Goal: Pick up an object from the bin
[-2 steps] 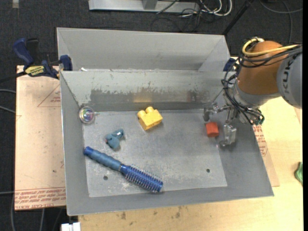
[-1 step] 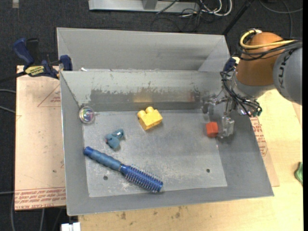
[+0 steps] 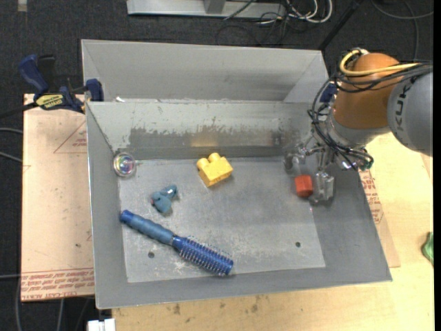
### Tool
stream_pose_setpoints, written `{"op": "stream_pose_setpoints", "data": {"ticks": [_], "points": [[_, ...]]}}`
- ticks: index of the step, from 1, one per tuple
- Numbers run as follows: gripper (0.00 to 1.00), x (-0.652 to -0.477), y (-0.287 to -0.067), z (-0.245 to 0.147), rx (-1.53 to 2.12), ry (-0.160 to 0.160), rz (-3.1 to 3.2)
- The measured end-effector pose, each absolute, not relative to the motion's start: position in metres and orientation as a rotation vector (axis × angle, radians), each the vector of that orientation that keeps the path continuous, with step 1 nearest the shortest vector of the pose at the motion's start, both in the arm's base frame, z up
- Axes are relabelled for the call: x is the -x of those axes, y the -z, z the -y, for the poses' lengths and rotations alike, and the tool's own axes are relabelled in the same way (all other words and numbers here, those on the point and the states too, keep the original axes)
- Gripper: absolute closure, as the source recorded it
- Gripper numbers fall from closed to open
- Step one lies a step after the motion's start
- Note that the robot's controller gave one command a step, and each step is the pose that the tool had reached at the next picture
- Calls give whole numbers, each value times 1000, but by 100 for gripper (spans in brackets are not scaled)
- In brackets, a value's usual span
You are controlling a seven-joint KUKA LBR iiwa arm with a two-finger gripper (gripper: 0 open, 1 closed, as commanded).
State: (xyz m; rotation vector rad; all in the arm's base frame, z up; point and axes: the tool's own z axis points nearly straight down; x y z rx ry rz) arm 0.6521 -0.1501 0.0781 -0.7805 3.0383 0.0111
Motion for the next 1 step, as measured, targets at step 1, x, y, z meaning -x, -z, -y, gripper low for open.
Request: {"op": "stream_pose_setpoints", "data": {"ticks": [1], "points": [[100, -652, -79, 152, 782, -6, -3038]]}}
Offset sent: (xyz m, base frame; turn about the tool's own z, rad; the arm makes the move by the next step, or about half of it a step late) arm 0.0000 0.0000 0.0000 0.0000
